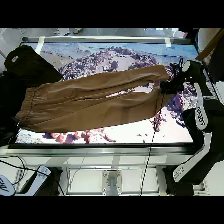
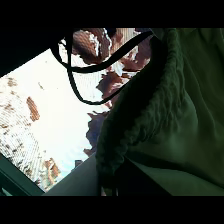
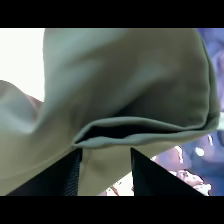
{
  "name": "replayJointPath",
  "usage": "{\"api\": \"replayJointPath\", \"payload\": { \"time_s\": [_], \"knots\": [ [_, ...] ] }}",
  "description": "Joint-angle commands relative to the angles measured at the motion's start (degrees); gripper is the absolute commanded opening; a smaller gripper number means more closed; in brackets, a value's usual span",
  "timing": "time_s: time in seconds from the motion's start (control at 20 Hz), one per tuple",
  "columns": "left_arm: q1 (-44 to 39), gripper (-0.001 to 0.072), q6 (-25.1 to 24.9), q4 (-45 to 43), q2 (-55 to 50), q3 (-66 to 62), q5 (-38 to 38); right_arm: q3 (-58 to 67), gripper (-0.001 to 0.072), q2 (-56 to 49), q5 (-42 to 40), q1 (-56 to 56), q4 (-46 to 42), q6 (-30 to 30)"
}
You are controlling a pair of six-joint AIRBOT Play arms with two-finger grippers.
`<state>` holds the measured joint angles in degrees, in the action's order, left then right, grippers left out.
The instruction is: Fold the clothes and pants, and hang the long-sleeved shirts on hangers.
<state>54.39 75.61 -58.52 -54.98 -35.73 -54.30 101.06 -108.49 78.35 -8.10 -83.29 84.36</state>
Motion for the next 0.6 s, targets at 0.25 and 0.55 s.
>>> {"api": "replayJointPath", "payload": {
  "time_s": [0.25,0.55],
  "knots": [
    [0.0,0.0025,-0.1,0.0,0.0,-0.1,0.0,0.0,0.0014,-0.8,-3.3,0.0,-1.4,3.7],
    [0.0,0.0025,-0.1,0.0,0.0,-0.1,0.0,0.3,0.0014,0.7,1.4,-1.2,-6.3,3.8]
  ]
}}
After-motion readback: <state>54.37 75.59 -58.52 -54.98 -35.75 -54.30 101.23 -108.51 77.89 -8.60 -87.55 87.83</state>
